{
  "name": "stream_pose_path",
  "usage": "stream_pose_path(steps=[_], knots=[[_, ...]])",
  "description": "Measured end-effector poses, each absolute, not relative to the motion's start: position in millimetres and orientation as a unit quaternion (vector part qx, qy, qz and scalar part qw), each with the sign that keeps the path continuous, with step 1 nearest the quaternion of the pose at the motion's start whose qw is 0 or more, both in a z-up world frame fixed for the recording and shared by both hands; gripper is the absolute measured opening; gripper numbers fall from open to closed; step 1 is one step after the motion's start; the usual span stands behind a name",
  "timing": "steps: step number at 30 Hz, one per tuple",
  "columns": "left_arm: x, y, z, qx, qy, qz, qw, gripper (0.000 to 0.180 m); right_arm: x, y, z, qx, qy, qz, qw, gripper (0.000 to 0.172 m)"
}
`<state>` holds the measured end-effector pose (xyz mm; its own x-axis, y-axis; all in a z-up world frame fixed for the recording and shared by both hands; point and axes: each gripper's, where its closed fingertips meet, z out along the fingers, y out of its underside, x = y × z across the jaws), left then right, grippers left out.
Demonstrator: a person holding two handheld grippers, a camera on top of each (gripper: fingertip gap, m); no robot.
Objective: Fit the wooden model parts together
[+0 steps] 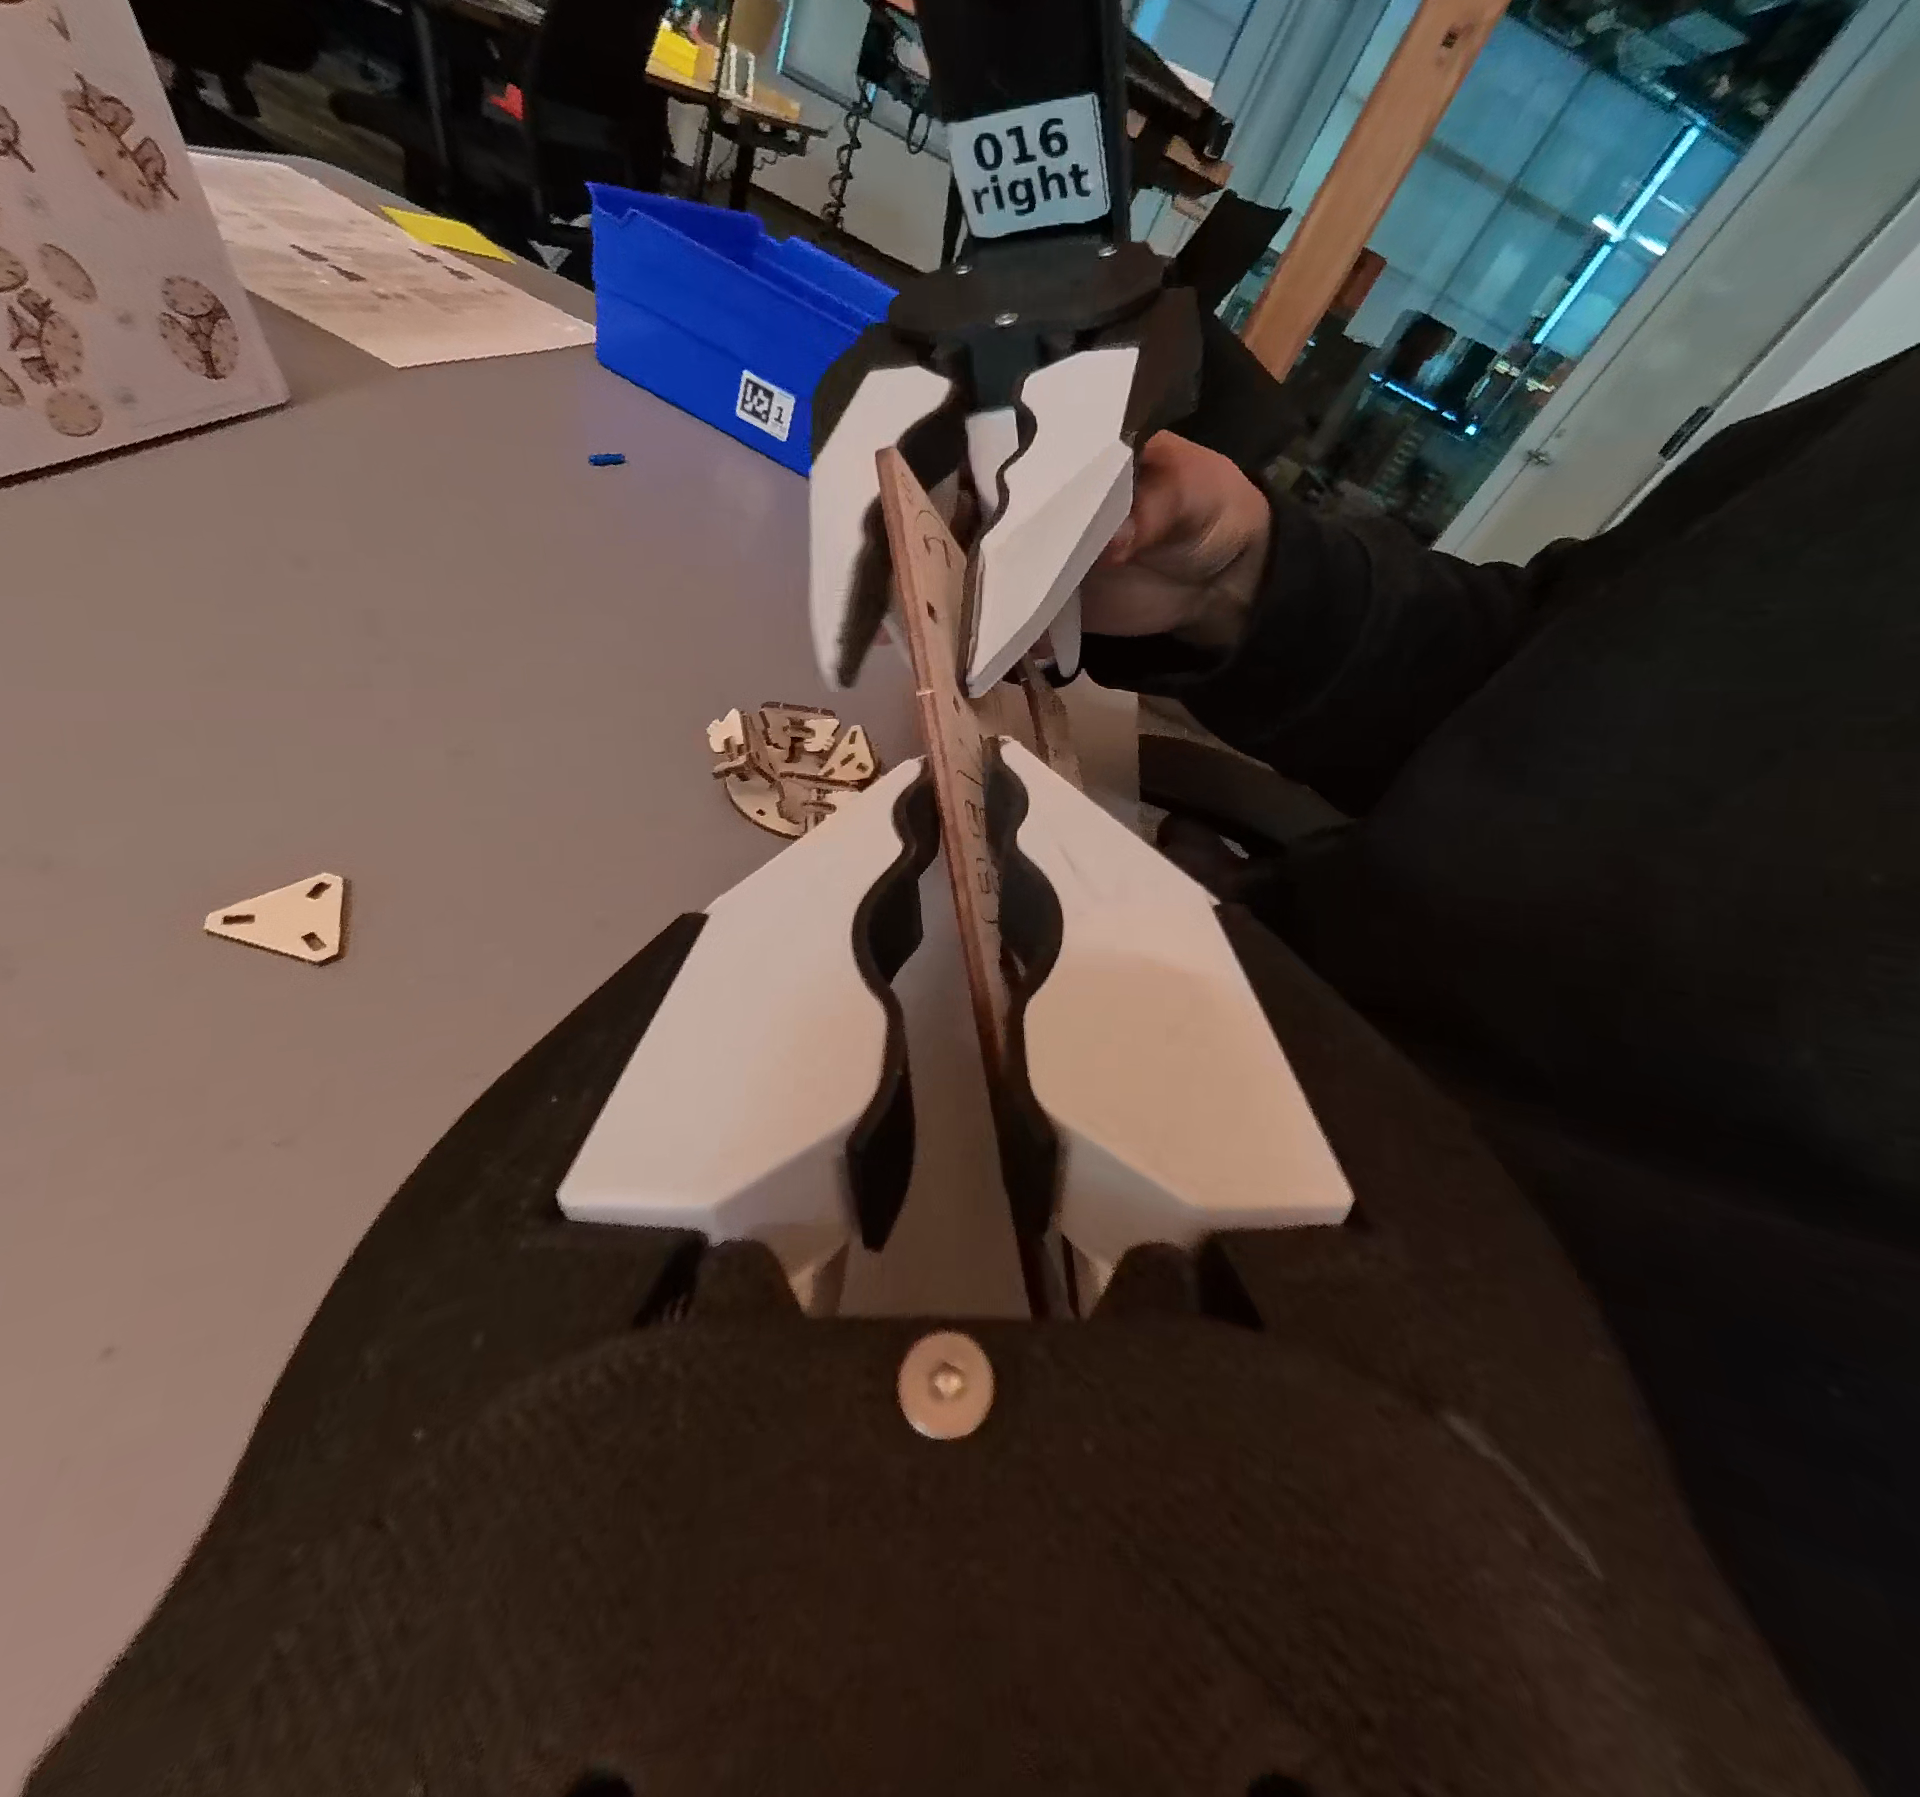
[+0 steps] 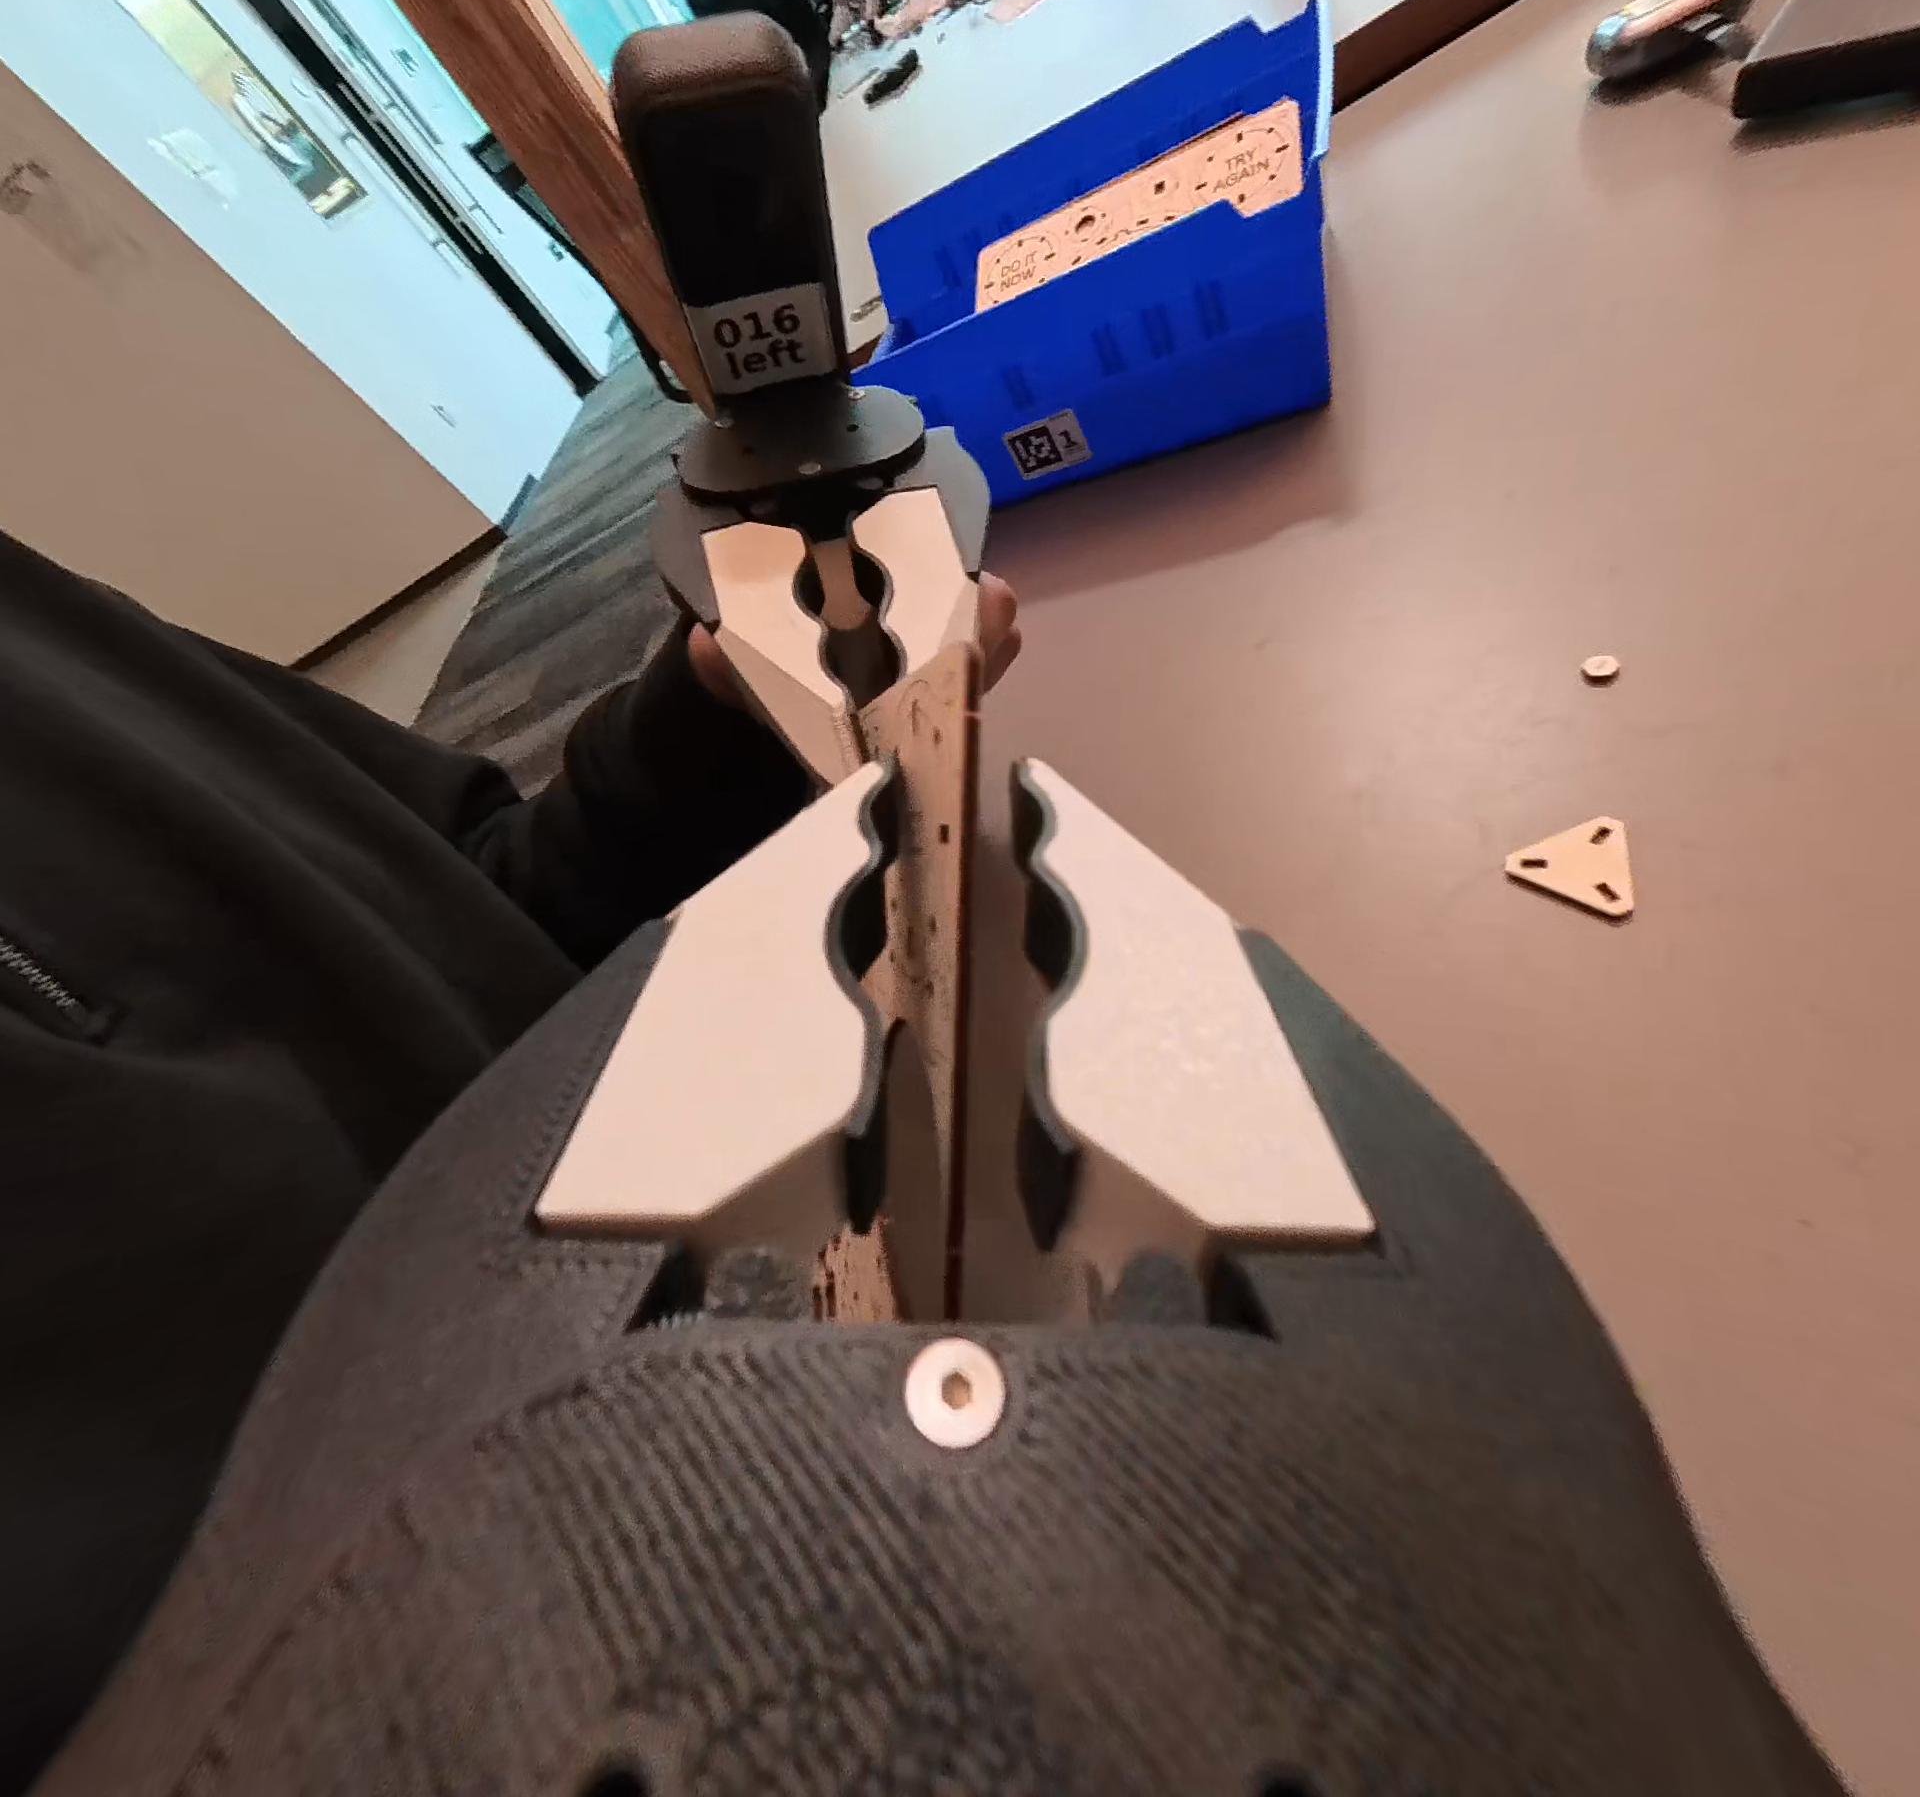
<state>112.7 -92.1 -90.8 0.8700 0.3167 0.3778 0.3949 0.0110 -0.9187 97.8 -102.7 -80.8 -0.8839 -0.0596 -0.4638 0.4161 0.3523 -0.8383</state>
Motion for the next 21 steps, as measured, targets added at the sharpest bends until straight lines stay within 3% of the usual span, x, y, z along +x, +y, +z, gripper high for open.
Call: stream_pose_path(steps=[2, 6, 14, 21], knots=[[110.6, -91.7, -93.6, -0.704, -0.255, -0.024, 0.663, 0.007, 99.9, -102.3, -79.7, 0.108, 0.79, -0.559, 0.227, 0.008], [114.8, -91.9, -92.7, -0.705, -0.224, -0.013, 0.673, 0.008, 105.6, -103.1, -77.6, 0.098, 0.785, -0.559, 0.249, 0.004], [116.0, -87.4, -88.4, -0.696, -0.222, -0.037, 0.682, 0.005, 107.6, -105.4, -75.9, 0.079, 0.793, -0.562, 0.222, 0.005], [109.1, -85.2, -92.1, -0.722, -0.231, 0.026, 0.652, 0.008, 98.7, -102.9, -81.3, 0.118, 0.807, -0.545, 0.194, 0.001]])
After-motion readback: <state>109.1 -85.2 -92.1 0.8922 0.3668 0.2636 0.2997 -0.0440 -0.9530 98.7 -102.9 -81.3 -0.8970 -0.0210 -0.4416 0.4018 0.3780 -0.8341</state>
